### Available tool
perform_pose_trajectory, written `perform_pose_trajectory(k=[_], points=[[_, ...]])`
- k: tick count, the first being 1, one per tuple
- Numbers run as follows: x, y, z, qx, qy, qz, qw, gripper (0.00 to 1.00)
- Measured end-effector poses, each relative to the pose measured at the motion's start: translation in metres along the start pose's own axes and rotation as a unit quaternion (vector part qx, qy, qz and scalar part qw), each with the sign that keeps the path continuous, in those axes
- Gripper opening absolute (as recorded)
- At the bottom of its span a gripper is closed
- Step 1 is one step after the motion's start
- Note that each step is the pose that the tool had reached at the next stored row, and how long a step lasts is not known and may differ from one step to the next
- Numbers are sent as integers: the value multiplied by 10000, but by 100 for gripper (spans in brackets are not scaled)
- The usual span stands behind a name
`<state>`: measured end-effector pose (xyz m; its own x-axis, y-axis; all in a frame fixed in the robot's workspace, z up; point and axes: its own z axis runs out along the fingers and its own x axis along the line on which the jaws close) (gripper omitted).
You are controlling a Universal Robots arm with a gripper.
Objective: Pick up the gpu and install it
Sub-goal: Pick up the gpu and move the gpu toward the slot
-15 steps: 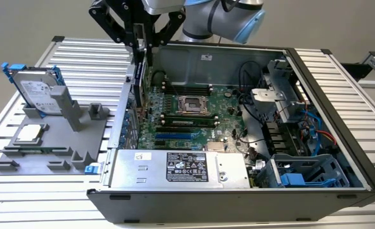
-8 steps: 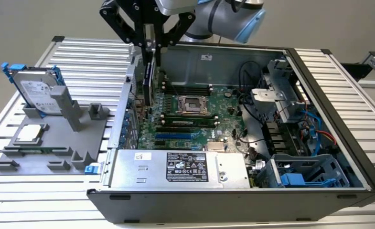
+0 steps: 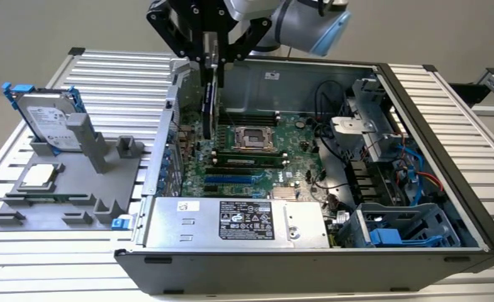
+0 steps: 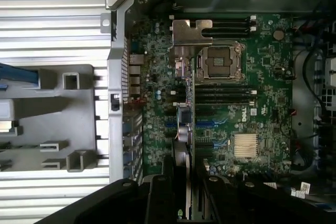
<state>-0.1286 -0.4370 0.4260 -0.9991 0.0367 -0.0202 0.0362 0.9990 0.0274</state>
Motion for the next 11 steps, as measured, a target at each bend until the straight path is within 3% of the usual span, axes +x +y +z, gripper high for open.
perform_pose_trajectory(k=[11], points=[[-224, 13, 5, 0, 1, 0, 10000, 0]])
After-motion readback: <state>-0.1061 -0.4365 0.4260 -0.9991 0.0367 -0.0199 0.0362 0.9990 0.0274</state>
